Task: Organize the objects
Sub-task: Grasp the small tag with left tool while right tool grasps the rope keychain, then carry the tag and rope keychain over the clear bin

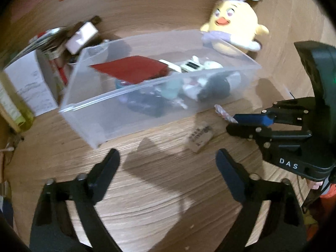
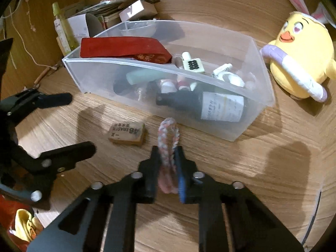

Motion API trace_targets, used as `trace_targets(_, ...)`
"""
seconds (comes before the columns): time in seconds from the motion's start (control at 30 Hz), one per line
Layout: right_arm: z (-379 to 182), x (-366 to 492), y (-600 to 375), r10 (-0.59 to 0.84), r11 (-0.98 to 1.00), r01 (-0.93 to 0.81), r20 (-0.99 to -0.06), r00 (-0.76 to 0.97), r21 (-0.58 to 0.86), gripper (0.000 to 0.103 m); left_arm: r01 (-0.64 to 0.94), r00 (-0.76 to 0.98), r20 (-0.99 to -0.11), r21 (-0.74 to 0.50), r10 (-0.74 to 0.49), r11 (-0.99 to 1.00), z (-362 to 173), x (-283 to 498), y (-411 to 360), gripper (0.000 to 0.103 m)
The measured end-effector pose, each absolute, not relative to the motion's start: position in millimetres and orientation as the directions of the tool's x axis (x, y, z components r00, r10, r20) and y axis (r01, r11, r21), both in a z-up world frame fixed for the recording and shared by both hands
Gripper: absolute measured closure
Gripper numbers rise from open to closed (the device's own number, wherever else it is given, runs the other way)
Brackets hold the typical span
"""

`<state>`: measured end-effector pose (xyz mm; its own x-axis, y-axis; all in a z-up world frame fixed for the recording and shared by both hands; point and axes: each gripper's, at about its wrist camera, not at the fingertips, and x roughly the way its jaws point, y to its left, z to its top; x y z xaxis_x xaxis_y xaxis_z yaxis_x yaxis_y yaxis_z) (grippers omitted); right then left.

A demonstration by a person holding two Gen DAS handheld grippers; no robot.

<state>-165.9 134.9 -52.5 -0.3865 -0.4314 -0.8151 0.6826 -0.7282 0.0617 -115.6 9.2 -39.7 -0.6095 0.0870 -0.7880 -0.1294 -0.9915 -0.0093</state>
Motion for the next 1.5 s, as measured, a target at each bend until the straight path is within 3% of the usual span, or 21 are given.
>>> trace_targets(0.17, -48, -166, 155, -0.439, -0.755, 0.652, -0.797, -0.416, 0.076, 0.094, -0.164, -0.569, -0.815, -0.013, 0.105, -0.986, -49, -133, 24, 0.026)
trace_targets(0.3, -41, -163, 169, -0.446, -0.770, 0.632, -0.778, -0.442, 0.083, 0.094, -0.171, -0.549, -0.826, -0.040, 0.129, -0.984, -56, -145, 30, 0.045)
trace_targets(0.4, -36, -161, 176, -0.455, -0.773, 0.628, -0.769, -0.449, 0.091, 0.094, -0.179, -0.558, -0.819, -0.040, 0.135, -0.983, -53, -146, 33, 0.070)
trace_targets(0.5, -31, -161, 175, -0.459, -0.776, 0.624, -0.759, -0.462, 0.089, 0.094, -0.180, -0.561, -0.815, -0.055, 0.148, -0.982, -52, -142, 31, 0.080)
trace_targets(0.83, -30, -155, 172, -0.455, -0.763, 0.643, -0.767, -0.453, 0.073, 0.092, -0.124, -0.612, -0.778, -0.082, 0.141, -0.989, -41, -116, 14, 0.080)
trace_targets(0.9, -34, -157, 173, -0.448, -0.762, 0.644, -0.776, -0.443, 0.072, 0.084, -0.112, -0.637, -0.759, -0.080, 0.133, -0.990, -33, -110, 11, 0.080)
trace_targets(0.97, -37, -158, 174, -0.440, -0.764, 0.641, -0.781, -0.443, 0.067, 0.068, -0.106, -0.662, -0.738, -0.087, 0.136, -0.991, -24, -103, 7, 0.080)
trace_targets(1.13, -45, -164, 166, -0.419, -0.763, 0.645, -0.795, -0.439, 0.046, 0.066, -0.097, -0.705, -0.695, -0.098, 0.138, -0.990, -7, -94, 1, 0.080)
trace_targets(1.2, -48, -169, 162, -0.409, -0.766, 0.642, -0.800, -0.439, 0.039, 0.067, -0.094, -0.720, -0.680, -0.103, 0.139, -0.990, 0, -92, -1, 0.080)
trace_targets(1.23, -49, -171, 160, -0.405, -0.769, 0.638, -0.799, -0.445, 0.035, 0.076, -0.092, -0.727, -0.672, -0.106, 0.140, -0.990, 3, -92, -2, 0.080)
trace_targets(1.27, -51, -173, 159, -0.401, -0.770, 0.637, -0.803, -0.441, 0.034, 0.092, -0.090, -0.732, -0.666, -0.109, 0.140, -0.990, 6, -91, -4, 0.080)
trace_targets(1.3, -52, -175, 158, -0.401, -0.769, 0.639, -0.807, -0.434, 0.039, 0.095, -0.087, -0.739, -0.659, -0.111, 0.139, -0.990, 9, -92, -3, 0.080)
trace_targets(1.5, -36, -164, 166, -0.445, -0.770, 0.635, -0.762, -0.470, 0.059, 0.096, -0.080, -0.773, -0.619, -0.117, 0.136, -0.990, 30, -101, -5, 0.080)
